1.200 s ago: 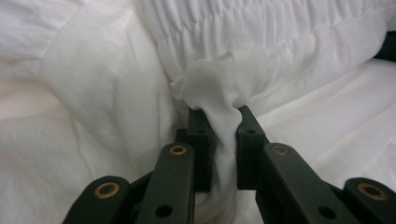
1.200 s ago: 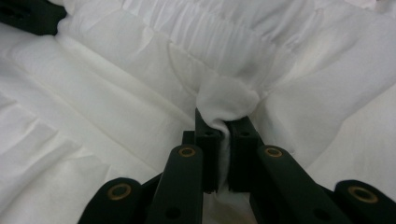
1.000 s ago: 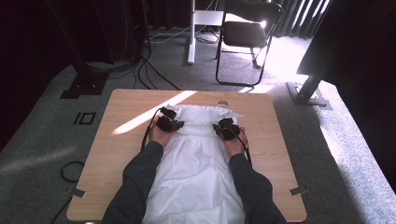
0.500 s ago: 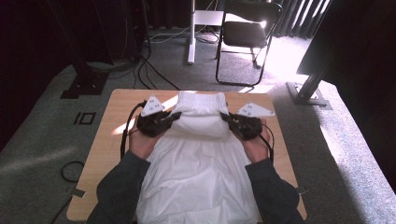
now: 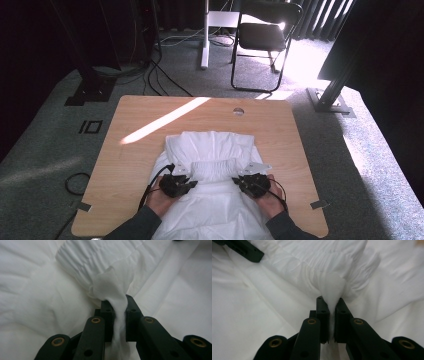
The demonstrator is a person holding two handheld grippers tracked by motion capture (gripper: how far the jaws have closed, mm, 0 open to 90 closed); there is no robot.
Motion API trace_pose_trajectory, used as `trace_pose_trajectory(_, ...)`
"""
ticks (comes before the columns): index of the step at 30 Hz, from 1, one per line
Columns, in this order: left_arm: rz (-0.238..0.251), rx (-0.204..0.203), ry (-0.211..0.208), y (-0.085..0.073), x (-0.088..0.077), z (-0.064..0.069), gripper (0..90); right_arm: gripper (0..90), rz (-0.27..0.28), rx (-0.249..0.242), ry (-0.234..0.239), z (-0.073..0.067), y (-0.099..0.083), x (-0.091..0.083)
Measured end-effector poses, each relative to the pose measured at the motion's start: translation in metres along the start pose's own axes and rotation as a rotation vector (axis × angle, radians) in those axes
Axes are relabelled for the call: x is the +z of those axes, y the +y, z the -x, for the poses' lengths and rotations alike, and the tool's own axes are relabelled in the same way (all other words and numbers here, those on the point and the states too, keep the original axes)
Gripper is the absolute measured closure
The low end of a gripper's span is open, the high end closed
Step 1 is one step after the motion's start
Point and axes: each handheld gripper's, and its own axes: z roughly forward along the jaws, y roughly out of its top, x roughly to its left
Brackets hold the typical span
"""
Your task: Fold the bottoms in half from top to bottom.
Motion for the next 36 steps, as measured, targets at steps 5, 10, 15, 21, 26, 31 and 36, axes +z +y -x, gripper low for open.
trace_pose_trajectory(5, -0.001, -0.003, -0.011, 0.002, 0.008, -0.014, 81.9, 84.4, -0.063, 0.025, -0.003, 0.003, -0.005, 0.022)
trace_pose_trajectory(10, -0.019, 0.026, 0.070, 0.023, 0.020, -0.037, 81.7, 83.9, -0.042, 0.031, -0.050, 0.018, 0.011, 0.043)
trace_pose_trajectory(15, -0.016, 0.021, 0.128, 0.043, 0.034, -0.066, 81.5, 83.7, -0.042, 0.041, -0.088, 0.041, 0.035, 0.067)
trace_pose_trajectory(21, -0.031, 0.010, 0.177, 0.067, 0.049, -0.095, 81.4, 83.1, -0.050, 0.047, -0.130, 0.069, 0.062, 0.093)
trace_pose_trajectory(26, 0.002, -0.039, 0.181, 0.073, 0.056, -0.110, 81.3, 82.6, -0.033, 0.092, -0.161, 0.085, 0.075, 0.108)
trace_pose_trajectory(31, 0.030, -0.057, 0.184, 0.072, 0.058, -0.113, 81.2, 82.4, -0.029, 0.133, -0.153, 0.091, 0.079, 0.112)
trace_pose_trajectory(36, 0.056, -0.044, 0.206, 0.078, 0.042, -0.108, 81.4, 83.0, -0.003, 0.130, -0.129, 0.091, 0.081, 0.100)
